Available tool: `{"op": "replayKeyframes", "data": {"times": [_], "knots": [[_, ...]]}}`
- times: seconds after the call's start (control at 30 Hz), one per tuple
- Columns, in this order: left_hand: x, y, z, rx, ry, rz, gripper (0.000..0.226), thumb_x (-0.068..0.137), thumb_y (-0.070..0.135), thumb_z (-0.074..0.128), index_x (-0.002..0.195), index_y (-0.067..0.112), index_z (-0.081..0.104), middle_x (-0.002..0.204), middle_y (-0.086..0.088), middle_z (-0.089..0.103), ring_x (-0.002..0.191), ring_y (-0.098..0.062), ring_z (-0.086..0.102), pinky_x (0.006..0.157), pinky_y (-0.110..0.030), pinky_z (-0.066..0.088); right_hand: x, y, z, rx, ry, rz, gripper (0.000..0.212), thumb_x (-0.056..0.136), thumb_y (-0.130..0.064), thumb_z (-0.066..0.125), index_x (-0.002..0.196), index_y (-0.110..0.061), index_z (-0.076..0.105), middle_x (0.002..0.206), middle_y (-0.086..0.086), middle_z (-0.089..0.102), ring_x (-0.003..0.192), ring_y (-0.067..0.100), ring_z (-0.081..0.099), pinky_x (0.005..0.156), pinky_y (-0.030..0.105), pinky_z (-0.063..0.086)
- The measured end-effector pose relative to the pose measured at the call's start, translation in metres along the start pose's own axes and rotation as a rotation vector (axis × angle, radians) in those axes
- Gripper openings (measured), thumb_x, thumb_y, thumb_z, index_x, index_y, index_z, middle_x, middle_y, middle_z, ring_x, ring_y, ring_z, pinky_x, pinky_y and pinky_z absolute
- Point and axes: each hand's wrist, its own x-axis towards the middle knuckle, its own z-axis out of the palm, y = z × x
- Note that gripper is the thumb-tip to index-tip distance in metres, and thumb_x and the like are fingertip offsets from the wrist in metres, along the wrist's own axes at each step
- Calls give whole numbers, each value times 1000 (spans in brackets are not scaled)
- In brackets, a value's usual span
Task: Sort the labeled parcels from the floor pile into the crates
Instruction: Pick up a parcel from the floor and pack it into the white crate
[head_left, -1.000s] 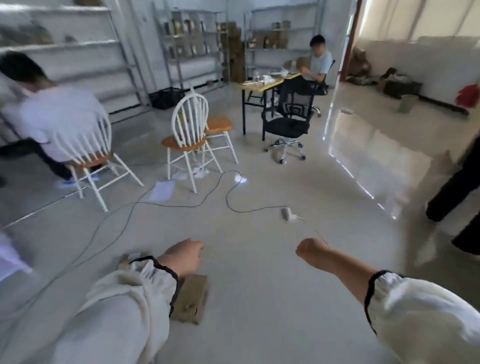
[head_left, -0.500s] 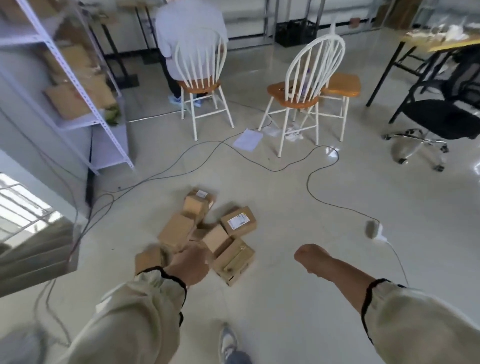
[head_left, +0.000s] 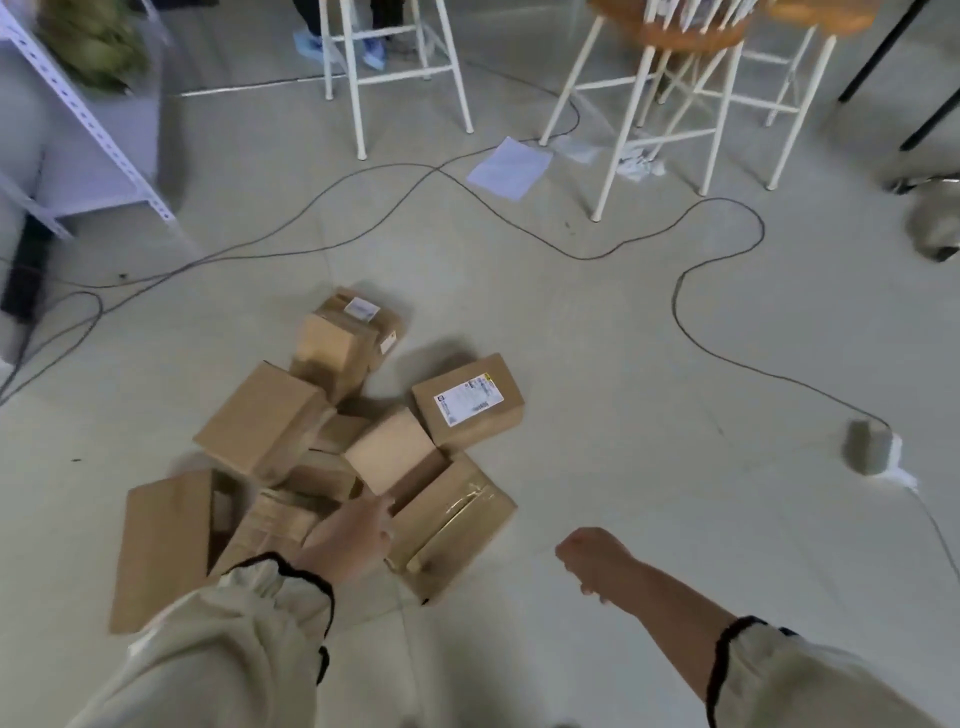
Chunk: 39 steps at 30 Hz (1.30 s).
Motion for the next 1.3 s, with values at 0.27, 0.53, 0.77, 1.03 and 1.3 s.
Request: {"op": "replayKeyframes", "data": {"times": [0.27, 0.53, 0.77, 1.03, 1.3], "knots": [[190, -76, 114, -195, 163, -11, 42, 95, 37, 50, 135, 27, 48, 123, 5, 60, 108, -12, 57, 95, -27, 44, 247, -7, 69, 119, -72, -39, 66, 88, -54, 53, 131, -6, 42, 131, 13, 50, 100, 28, 58, 64, 33, 52], [225, -84, 156, -641, 108, -229, 24, 95, 35, 53, 112, 23, 65, 109, -4, 61, 103, -23, 59, 89, -25, 43, 273, 13, 93, 47, -1, -246, 52, 93, -50, 45, 126, -10, 48, 113, 9, 56, 98, 25, 60, 79, 38, 54], [234, -90, 180, -794, -183, -211, 40, 89, 38, 61, 125, 20, 58, 109, 2, 68, 104, -18, 61, 90, -37, 45, 280, 62, 81, 102, -25, -411, 24, 92, -40, 54, 107, -21, 56, 112, 5, 63, 102, 22, 62, 89, 39, 53], [221, -21, 219, -915, -518, -14, 39, 86, 52, 51, 115, 27, 57, 118, -5, 63, 108, -27, 62, 92, -45, 52, 296, 157, 79, 502, -88, -132, 30, 94, -28, 55, 122, -15, 56, 95, 5, 65, 74, 18, 66, 75, 36, 54], [228, 18, 223, -1032, -228, -3, 47, 82, 52, 60, 117, 22, 55, 110, -5, 66, 99, -25, 64, 79, -34, 53, 322, 141, 85, 966, -41, -33, 43, 100, -34, 41, 123, 1, 52, 103, 16, 57, 84, 29, 61, 66, 37, 56]]}}
